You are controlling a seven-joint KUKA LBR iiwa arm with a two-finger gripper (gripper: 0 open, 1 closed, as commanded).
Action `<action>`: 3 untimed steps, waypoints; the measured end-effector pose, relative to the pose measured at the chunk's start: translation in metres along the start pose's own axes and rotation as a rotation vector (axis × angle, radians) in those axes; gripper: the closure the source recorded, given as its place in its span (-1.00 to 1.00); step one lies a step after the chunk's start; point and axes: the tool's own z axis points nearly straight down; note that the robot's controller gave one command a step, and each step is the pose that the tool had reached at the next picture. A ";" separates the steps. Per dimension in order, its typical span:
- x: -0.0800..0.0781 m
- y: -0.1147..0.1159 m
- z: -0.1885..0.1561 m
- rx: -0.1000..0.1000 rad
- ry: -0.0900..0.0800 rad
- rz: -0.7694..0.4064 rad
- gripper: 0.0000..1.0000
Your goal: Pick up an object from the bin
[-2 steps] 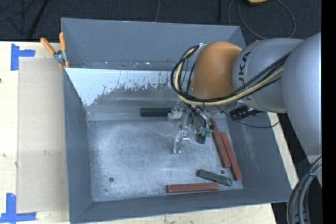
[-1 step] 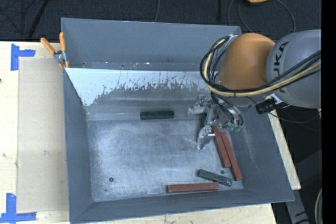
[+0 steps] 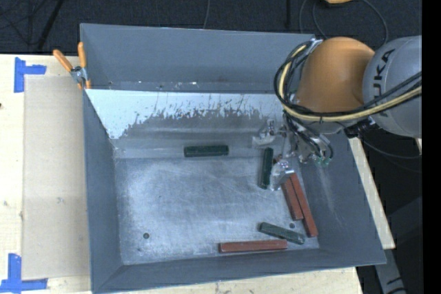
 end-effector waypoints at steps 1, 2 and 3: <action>0.022 -0.041 0.024 -0.005 0.010 0.031 -1.00; 0.005 -0.052 0.057 0.004 -0.025 -0.122 1.00; 0.013 -0.052 0.062 -0.001 0.007 -0.123 -1.00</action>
Offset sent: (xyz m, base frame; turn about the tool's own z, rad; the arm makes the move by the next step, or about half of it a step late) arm -0.0082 -0.0511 -0.0678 -0.1281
